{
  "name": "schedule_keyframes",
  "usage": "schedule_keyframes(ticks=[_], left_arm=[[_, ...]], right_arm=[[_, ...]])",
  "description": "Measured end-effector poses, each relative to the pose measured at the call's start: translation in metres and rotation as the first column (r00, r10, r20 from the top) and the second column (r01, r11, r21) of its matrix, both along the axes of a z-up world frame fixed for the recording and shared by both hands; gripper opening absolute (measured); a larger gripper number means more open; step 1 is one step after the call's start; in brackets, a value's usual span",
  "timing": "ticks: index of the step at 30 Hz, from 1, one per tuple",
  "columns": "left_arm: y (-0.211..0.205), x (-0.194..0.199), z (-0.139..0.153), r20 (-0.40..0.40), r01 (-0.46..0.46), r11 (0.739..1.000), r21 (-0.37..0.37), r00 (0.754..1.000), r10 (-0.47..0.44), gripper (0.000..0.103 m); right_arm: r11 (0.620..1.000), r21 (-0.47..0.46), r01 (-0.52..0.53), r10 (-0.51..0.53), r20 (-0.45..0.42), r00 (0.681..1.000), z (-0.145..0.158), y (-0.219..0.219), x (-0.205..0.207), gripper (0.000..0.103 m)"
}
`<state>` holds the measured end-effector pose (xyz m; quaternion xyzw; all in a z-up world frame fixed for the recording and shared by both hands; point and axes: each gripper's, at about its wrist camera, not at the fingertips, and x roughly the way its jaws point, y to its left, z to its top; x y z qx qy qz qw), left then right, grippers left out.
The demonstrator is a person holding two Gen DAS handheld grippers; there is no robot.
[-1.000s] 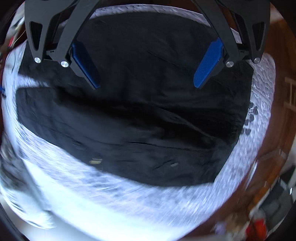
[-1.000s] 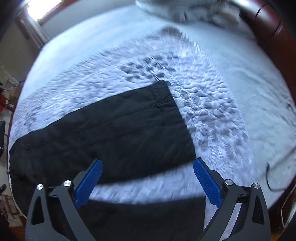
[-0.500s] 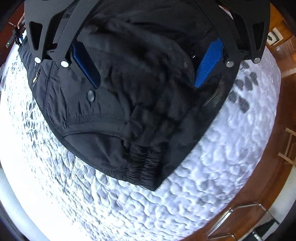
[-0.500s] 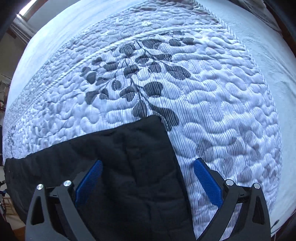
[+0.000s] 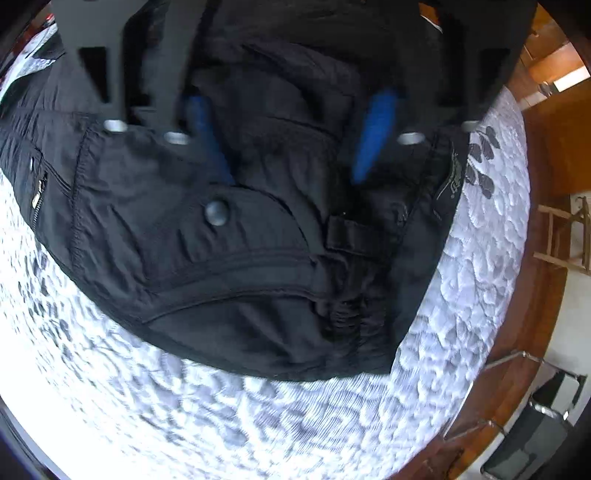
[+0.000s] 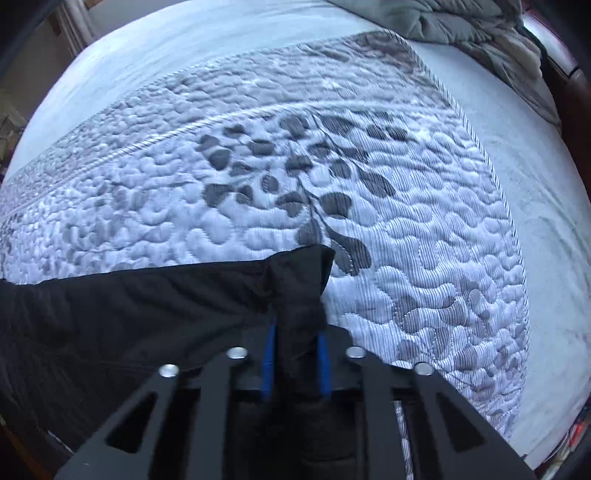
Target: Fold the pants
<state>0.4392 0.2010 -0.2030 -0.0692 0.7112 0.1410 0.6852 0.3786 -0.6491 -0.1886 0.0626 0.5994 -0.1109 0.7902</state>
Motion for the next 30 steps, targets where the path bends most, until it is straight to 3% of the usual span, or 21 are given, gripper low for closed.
schedule_keyframes(ticks=[1, 4, 7, 11, 17, 23, 26, 30], left_arm=[[-0.002, -0.004, 0.003, 0.008, 0.022, 1.0, 0.014, 1.0, -0.022, 0.03], [-0.028, -0.007, 0.024, 0.044, 0.078, 0.997, 0.022, 0.996, -0.079, 0.015], [-0.045, -0.018, 0.055, 0.134, 0.093, 0.996, 0.01, 0.986, -0.094, 0.013], [-0.051, -0.054, 0.096, 0.303, 0.082, 0.994, -0.077, 0.951, -0.055, 0.013], [-0.047, -0.133, 0.136, 0.5, 0.12, 0.983, -0.138, 0.865, -0.035, 0.012], [-0.02, -0.203, 0.134, 0.605, 0.12, 0.98, -0.16, 0.797, 0.001, 0.013], [0.003, -0.231, 0.123, 0.626, 0.103, 0.973, -0.205, 0.778, 0.049, 0.013], [0.023, -0.264, 0.108, 0.625, 0.093, 0.971, -0.221, 0.777, 0.068, 0.012]], right_arm=[[1.0, -0.015, -0.006, 0.006, 0.019, 1.0, 0.007, 0.005, -0.003, 0.015], [1.0, -0.017, -0.015, 0.017, 0.085, 0.996, 0.027, 0.012, -0.012, 0.014], [1.0, 0.008, -0.028, 0.026, 0.17, 0.985, 0.053, 0.014, -0.034, 0.013], [0.998, 0.017, -0.056, 0.049, 0.277, 0.96, 0.09, 0.019, -0.068, 0.013], [0.995, -0.001, -0.103, 0.092, 0.454, 0.886, 0.142, 0.034, -0.141, 0.013], [0.995, -0.019, -0.099, 0.093, 0.549, 0.831, 0.157, 0.043, -0.218, 0.013], [0.998, 0.017, -0.067, 0.045, 0.577, 0.816, 0.152, 0.037, -0.255, 0.013], [0.998, 0.055, -0.007, -0.027, 0.582, 0.813, 0.138, 0.027, -0.3, 0.013]])
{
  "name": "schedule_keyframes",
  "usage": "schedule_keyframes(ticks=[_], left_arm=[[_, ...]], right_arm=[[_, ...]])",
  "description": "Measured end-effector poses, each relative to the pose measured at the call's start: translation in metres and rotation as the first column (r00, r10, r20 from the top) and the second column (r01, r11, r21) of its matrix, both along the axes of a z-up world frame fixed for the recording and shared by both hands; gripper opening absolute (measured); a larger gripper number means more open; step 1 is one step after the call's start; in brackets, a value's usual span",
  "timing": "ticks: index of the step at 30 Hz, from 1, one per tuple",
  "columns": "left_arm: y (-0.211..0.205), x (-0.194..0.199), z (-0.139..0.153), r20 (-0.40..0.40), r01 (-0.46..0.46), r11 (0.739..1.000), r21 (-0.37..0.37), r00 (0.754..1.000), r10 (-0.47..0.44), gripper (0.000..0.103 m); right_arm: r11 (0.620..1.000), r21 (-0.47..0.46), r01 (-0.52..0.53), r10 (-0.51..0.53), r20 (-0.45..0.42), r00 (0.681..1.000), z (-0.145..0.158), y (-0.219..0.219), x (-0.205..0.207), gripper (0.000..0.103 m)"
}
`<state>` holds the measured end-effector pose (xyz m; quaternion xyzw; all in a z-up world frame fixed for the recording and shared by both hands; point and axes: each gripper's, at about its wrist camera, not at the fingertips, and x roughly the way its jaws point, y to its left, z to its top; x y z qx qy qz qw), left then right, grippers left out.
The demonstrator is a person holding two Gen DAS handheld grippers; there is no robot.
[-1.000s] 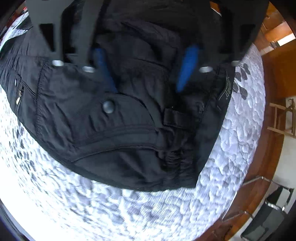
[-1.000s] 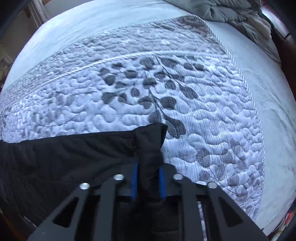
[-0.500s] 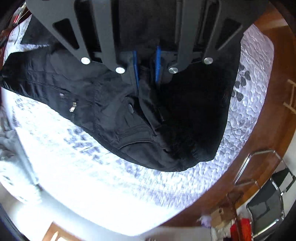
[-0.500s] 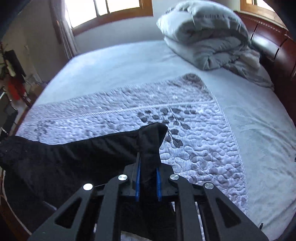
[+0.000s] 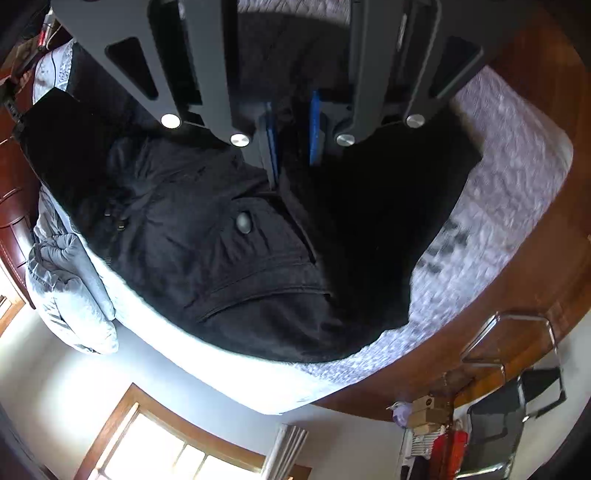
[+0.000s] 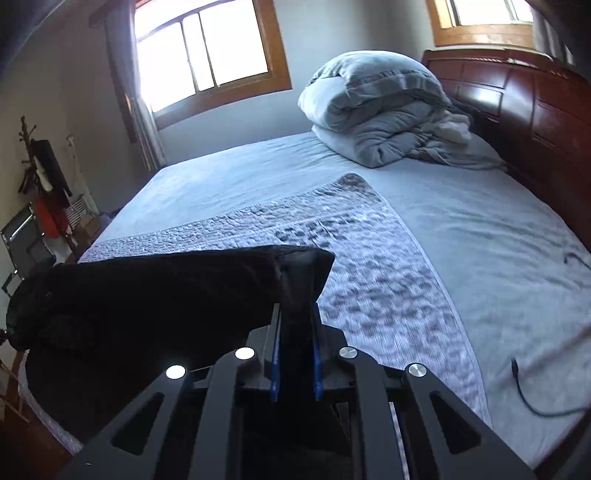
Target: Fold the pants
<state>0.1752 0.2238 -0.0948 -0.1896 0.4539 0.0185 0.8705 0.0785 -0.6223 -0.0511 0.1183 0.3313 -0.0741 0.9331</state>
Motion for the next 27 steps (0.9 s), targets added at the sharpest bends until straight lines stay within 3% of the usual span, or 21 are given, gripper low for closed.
schedule_keyframes(ticks=[6, 9, 10, 14, 15, 17, 18, 19, 21, 24, 27], left_arm=[[0.024, -0.046, -0.034, -0.048, -0.028, 0.999, -0.044, 0.999, 0.026, 0.012], [0.034, -0.067, -0.053, -0.075, -0.049, 0.998, -0.048, 0.996, 0.046, 0.007], [0.037, -0.074, -0.06, -0.083, -0.063, 0.997, -0.046, 0.995, 0.059, 0.0], [0.046, -0.1, -0.075, -0.111, -0.101, 0.993, -0.053, 0.989, 0.095, 0.0], [0.046, -0.105, -0.074, -0.112, -0.109, 0.993, -0.05, 0.988, 0.103, 0.006], [0.047, -0.12, -0.073, -0.119, -0.136, 0.99, -0.036, 0.984, 0.131, 0.043], [0.046, -0.126, -0.072, -0.125, -0.159, 0.987, -0.027, 0.98, 0.154, 0.08], [0.046, -0.133, -0.069, -0.123, -0.188, 0.982, -0.018, 0.975, 0.184, 0.096], [0.044, -0.149, -0.061, -0.085, -0.218, 0.975, -0.04, 0.973, 0.214, 0.096], [0.04, -0.167, -0.053, -0.082, -0.22, 0.967, -0.128, 0.974, 0.21, 0.096], [0.032, -0.183, -0.043, -0.024, -0.173, 0.943, -0.285, 0.985, 0.173, 0.096]], right_arm=[[0.996, 0.065, 0.053, -0.052, -0.026, 0.998, -0.025, 0.001, -0.052, 0.013], [0.993, 0.09, 0.08, -0.075, -0.065, 0.995, -0.041, 0.003, -0.073, 0.013], [0.991, 0.097, 0.088, -0.08, -0.083, 0.993, -0.048, 0.002, -0.079, 0.013], [0.981, 0.129, 0.145, -0.122, -0.168, 0.978, -0.084, 0.0, -0.103, 0.013], [0.978, 0.136, 0.157, -0.13, -0.187, 0.974, -0.092, 0.0, -0.107, 0.013], [0.972, 0.154, 0.177, -0.141, -0.217, 0.966, -0.107, -0.001, -0.114, 0.016], [0.97, 0.161, 0.184, -0.144, -0.234, 0.962, -0.112, 0.001, -0.117, 0.019], [0.969, 0.149, 0.198, -0.155, -0.26, 0.953, -0.118, 0.002, -0.12, 0.032], [0.97, 0.117, 0.211, -0.172, -0.279, 0.945, -0.121, 0.007, -0.129, 0.052], [0.972, 0.078, 0.221, -0.191, -0.283, 0.94, -0.118, 0.011, -0.143, 0.055], [0.966, 0.074, 0.249, -0.217, -0.297, 0.93, -0.113, 0.008, -0.156, 0.063]])
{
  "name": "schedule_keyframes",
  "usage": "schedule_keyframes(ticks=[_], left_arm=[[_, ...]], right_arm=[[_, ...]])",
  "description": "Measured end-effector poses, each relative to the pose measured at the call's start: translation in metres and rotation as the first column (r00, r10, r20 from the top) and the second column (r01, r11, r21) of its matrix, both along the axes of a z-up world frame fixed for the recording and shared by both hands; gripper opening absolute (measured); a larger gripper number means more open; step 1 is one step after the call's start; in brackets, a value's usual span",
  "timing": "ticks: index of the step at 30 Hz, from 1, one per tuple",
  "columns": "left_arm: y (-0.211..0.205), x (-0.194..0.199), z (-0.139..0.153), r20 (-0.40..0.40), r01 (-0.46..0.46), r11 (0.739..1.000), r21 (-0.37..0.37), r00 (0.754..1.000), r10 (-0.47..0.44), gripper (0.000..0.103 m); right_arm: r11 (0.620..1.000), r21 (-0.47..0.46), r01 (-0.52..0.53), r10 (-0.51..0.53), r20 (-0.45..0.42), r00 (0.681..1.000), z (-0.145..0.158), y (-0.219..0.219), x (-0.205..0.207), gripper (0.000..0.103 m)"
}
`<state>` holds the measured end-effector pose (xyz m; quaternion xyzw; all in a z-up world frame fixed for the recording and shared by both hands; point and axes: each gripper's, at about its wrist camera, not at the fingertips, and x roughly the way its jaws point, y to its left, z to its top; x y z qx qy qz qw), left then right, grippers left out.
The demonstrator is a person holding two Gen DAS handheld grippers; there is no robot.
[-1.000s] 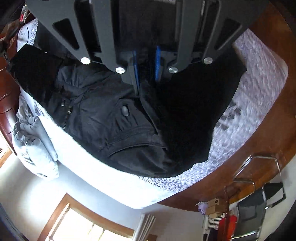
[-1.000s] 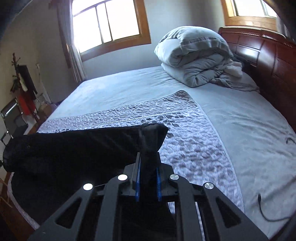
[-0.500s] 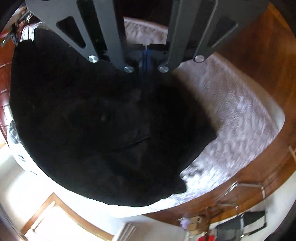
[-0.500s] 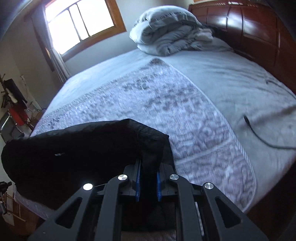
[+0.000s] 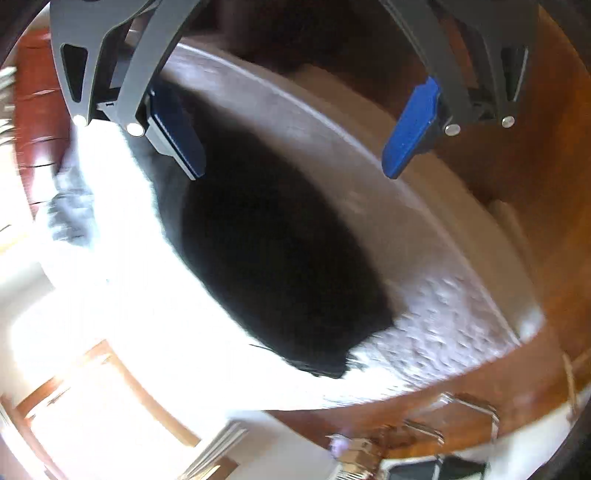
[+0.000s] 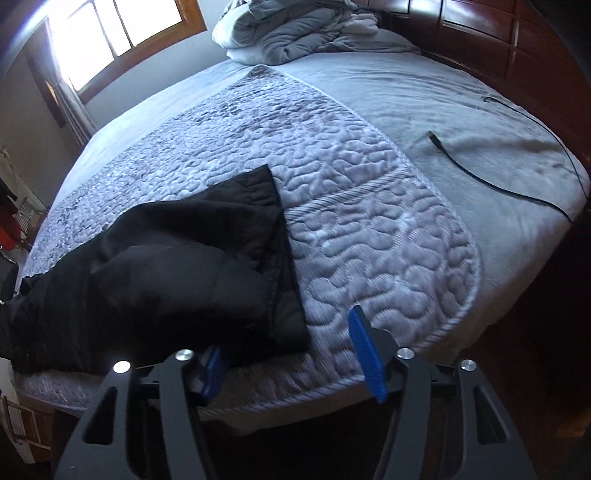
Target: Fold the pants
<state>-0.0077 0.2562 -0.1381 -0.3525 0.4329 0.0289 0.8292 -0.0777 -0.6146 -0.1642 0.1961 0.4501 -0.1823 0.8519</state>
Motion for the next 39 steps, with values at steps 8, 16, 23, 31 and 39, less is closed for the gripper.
schedule_keyframes(ticks=[8, 16, 23, 31, 39], left_arm=[[0.006, 0.023, 0.0, 0.032, -0.064, 0.972, -0.228, 0.997, 0.074, 0.097], [0.031, 0.119, -0.025, -0.265, -0.193, 0.956, -0.22, 0.955, 0.132, 0.098], [0.036, 0.151, -0.064, -0.301, -0.243, 0.876, -0.416, 0.946, 0.119, 0.04], [-0.005, 0.153, 0.062, 0.109, 0.067, 0.997, -0.04, 0.992, -0.062, 0.011], [0.005, 0.124, -0.043, -0.167, 0.084, 0.967, 0.241, 0.985, -0.044, 0.038]], right_arm=[[0.996, -0.091, 0.012, -0.017, -0.056, 0.998, 0.012, 0.008, -0.017, 0.066], [0.995, -0.059, 0.079, -0.082, -0.066, 0.994, 0.015, -0.006, -0.039, 0.075], [0.989, -0.007, 0.145, -0.145, -0.029, 0.989, 0.019, -0.011, -0.059, 0.076], [0.995, -0.011, 0.099, -0.099, -0.013, 0.995, 0.021, 0.006, -0.04, 0.075], [0.997, 0.038, 0.063, -0.065, 0.03, 0.997, 0.026, 0.02, -0.026, 0.075]])
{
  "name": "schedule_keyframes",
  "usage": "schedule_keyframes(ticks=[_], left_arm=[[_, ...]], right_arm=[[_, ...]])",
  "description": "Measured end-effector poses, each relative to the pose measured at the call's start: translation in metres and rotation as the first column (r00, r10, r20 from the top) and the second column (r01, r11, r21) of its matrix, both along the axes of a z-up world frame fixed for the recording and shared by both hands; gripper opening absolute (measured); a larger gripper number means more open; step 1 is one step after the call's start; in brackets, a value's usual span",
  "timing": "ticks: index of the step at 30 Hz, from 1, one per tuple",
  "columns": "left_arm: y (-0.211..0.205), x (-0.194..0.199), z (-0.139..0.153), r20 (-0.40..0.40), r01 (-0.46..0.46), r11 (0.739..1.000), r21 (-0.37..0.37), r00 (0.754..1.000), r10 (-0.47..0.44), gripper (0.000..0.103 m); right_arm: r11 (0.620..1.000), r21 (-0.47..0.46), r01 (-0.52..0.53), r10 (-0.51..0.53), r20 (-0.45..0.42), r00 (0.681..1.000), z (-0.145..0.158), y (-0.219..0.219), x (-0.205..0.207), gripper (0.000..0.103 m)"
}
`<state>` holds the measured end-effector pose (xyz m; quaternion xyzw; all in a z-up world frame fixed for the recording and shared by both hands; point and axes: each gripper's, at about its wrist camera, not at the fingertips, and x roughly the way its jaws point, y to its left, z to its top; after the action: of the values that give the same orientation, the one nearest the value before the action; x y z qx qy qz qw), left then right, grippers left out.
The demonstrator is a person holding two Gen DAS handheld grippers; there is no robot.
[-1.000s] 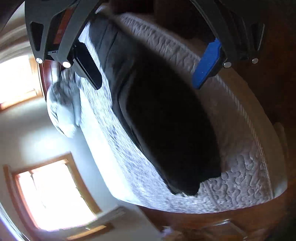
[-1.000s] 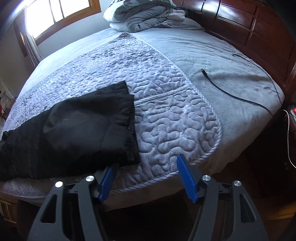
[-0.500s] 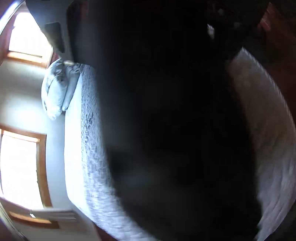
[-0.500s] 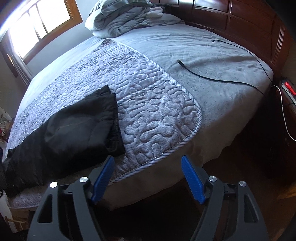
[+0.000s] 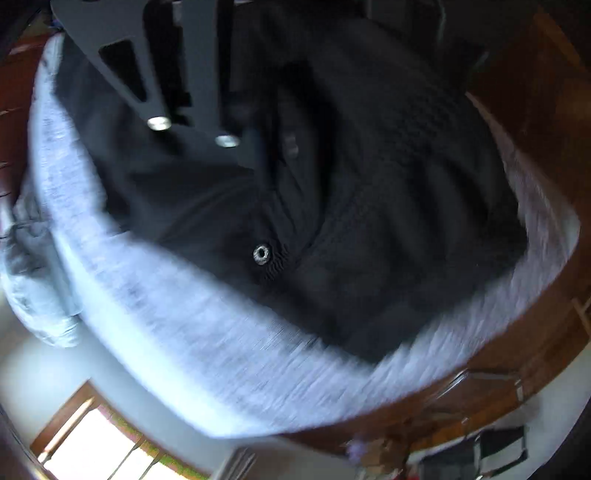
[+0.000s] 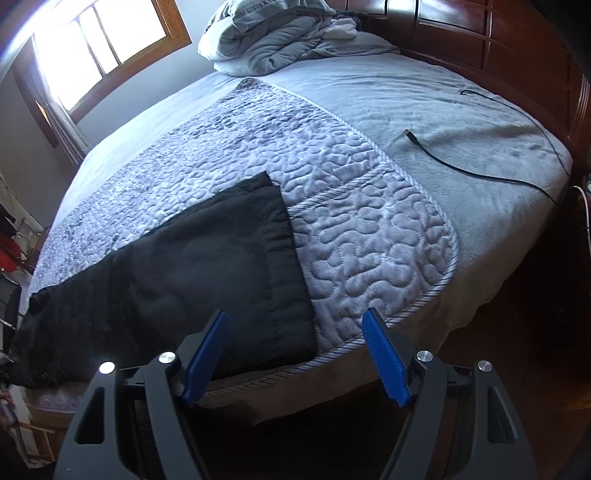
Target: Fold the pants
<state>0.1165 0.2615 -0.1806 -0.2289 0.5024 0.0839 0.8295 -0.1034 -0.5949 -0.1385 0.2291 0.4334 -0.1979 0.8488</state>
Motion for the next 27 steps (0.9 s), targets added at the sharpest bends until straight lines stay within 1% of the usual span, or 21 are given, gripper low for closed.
schedule_keyframes(ticks=[1, 2, 4, 5, 6, 9, 11, 13, 14, 15, 16, 17, 18, 19, 22, 24, 25, 26, 27], left_arm=[[0.001, -0.005, -0.005, 0.008, -0.019, 1.0, 0.0, 1.0, 0.019, 0.046], [0.002, -0.013, -0.006, 0.036, -0.059, 0.998, -0.001, 0.998, 0.059, 0.052], [0.003, -0.023, -0.001, 0.061, -0.106, 0.994, 0.012, 0.993, 0.105, 0.086], [0.002, -0.03, 0.004, 0.069, -0.127, 0.992, 0.028, 0.99, 0.125, 0.091], [-0.002, -0.041, 0.016, 0.074, -0.14, 0.99, 0.037, 0.988, 0.137, 0.092], [0.0, -0.06, 0.027, 0.057, -0.186, 0.98, 0.072, 0.982, 0.182, 0.092], [-0.003, -0.075, 0.041, 0.077, -0.214, 0.97, 0.117, 0.976, 0.206, 0.092], [-0.01, -0.088, 0.046, 0.096, -0.212, 0.968, 0.135, 0.975, 0.2, 0.092], [-0.019, -0.099, 0.048, 0.112, -0.201, 0.969, 0.142, 0.976, 0.186, 0.091], [-0.028, -0.099, 0.055, 0.123, -0.19, 0.97, 0.149, 0.977, 0.172, 0.092], [-0.037, -0.102, 0.056, 0.131, -0.173, 0.972, 0.157, 0.98, 0.153, 0.092], [-0.044, -0.105, 0.061, 0.137, -0.153, 0.975, 0.162, 0.982, 0.132, 0.092], [-0.061, -0.106, 0.061, 0.138, -0.117, 0.98, 0.16, 0.986, 0.096, 0.092], [-0.069, -0.101, 0.053, 0.129, -0.092, 0.983, 0.156, 0.989, 0.072, 0.094], [-0.084, -0.078, 0.032, 0.06, -0.016, 0.987, 0.157, 0.998, 0.006, 0.094], [-0.093, -0.072, 0.017, 0.006, 0.004, 0.99, 0.144, 1.0, -0.004, 0.094], [-0.095, -0.067, 0.011, -0.013, 0.007, 0.992, 0.124, 1.0, -0.005, 0.094], [-0.096, -0.063, 0.005, -0.027, 0.0, 0.994, 0.108, 1.0, 0.003, 0.094], [-0.098, -0.061, 0.002, -0.037, -0.012, 0.995, 0.098, 0.999, 0.016, 0.094]], right_arm=[[1.0, 0.01, 0.0, 0.0, 0.009, 1.0, 0.003, 0.001, -0.001, 0.075], [1.0, 0.015, 0.0, 0.0, 0.018, 1.0, 0.005, 0.002, -0.002, 0.075], [0.999, 0.034, 0.001, -0.003, 0.041, 0.999, 0.011, 0.003, -0.007, 0.076], [0.998, 0.064, 0.003, -0.007, 0.058, 0.998, 0.014, 0.002, -0.011, 0.077], [0.996, 0.094, 0.003, -0.01, 0.074, 0.997, 0.017, 0.001, -0.015, 0.078], [0.983, 0.183, 0.013, -0.038, 0.131, 0.991, 0.022, -0.004, -0.031, 0.078], [0.961, 0.276, 0.006, -0.055, 0.169, 0.984, 0.018, -0.005, -0.04, 0.078], [0.928, 0.373, -0.002, -0.069, 0.177, 0.982, 0.005, -0.003, -0.044, 0.078], [0.92, 0.393, 0.004, -0.078, 0.173, 0.982, -0.001, -0.003, -0.045, 0.078], [0.915, 0.403, 0.02, -0.09, 0.157, 0.984, -0.009, -0.003, -0.044, 0.078], [0.912, 0.408, 0.036, -0.1, 0.138, 0.985, -0.016, -0.003, -0.043, 0.078], [0.903, 0.426, 0.06, -0.12, 0.115, 0.986, -0.026, -0.005, -0.041, 0.078], [0.889, 0.451, 0.076, -0.14, 0.109, 0.984, -0.036, -0.008, -0.04, 0.078], [0.872, 0.481, 0.095, -0.166, 0.107, 0.98, -0.046, -0.013, -0.037, 0.077], [0.844, 0.522, 0.122, -0.209, 0.109, 0.972, -0.06, -0.024, -0.029, 0.076], [0.832, 0.541, 0.124, -0.224, 0.122, 0.967, -0.066, -0.032, -0.018, 0.067], [0.83, 0.541, 0.137, -0.23, 0.109, 0.967, -0.068, -0.036, -0.011, 0.048], [0.833, 0.536, 0.139, -0.229, 0.105, 0.968, -0.068, -0.039, -0.005, 0.036], [0.847, 0.513, 0.138, -0.221, 0.103, 0.97, -0.066, -0.042, 0.003, 0.033]])
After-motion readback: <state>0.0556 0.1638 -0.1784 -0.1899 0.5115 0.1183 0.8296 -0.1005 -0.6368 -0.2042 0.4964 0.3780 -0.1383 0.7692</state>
